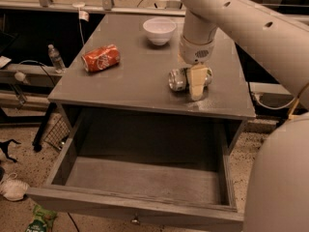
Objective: Place 7up can into top drawer
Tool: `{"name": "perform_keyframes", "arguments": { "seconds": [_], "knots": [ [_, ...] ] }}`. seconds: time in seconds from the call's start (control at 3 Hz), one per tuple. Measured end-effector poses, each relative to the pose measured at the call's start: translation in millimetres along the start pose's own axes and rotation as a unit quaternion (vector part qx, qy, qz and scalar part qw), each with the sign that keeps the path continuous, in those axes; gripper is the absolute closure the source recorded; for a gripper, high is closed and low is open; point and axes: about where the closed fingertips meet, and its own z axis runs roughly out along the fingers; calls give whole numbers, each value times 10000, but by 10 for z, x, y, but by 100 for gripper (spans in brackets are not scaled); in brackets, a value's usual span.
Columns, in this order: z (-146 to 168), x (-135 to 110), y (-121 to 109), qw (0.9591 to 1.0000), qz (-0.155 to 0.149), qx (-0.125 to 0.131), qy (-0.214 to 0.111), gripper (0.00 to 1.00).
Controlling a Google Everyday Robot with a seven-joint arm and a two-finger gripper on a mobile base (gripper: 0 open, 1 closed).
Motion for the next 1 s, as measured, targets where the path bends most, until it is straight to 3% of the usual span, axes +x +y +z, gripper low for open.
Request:
{"name": "perform_keyframes", "arguments": {
  "seconds": [0.67, 1.0],
  "knots": [
    [-53, 331, -37, 9999, 139, -67, 60, 78],
    [-394, 424, 84, 9998, 147, 107, 40, 99]
  ]
}}
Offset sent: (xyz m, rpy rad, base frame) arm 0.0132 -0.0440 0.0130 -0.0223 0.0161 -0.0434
